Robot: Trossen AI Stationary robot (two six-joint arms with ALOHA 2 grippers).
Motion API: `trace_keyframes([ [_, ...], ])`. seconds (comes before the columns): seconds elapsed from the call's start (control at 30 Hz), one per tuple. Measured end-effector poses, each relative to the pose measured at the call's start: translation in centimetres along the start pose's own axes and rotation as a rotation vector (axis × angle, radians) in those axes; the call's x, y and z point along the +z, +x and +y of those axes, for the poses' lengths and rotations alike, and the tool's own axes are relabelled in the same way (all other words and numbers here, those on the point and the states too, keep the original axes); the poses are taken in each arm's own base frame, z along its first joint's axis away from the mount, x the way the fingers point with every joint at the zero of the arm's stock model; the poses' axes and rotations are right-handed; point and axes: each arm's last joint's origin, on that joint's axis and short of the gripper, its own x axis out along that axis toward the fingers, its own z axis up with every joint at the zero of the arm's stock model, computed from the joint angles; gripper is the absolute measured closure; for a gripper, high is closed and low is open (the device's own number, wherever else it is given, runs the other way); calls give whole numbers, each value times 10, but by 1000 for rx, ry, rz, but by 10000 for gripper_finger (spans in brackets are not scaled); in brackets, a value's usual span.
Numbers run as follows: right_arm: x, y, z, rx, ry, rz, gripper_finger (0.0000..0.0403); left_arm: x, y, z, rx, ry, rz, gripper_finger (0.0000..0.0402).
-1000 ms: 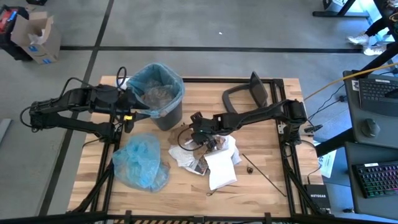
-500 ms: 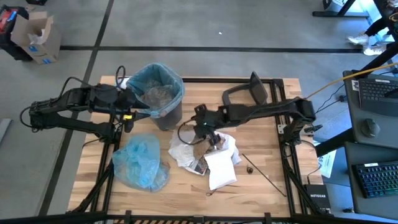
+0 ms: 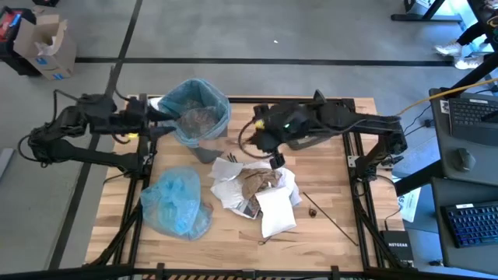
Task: Pick and place trash into bin
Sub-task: Put the brown napkin into the trash bin
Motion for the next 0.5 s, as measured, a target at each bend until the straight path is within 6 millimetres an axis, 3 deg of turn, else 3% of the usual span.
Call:
trace_keyframes([
  [0.13,11,-4,-23,-187,107,-137,403,0,-6,5,120,57,-25,235],
  [0.23,9,3,-46,-308,221,-243,403,-1,-10,9,231,72,-25,235],
  [0.5,-18,62,-85,-336,386,-312,402,-17,-10,11,262,60,133,235],
])
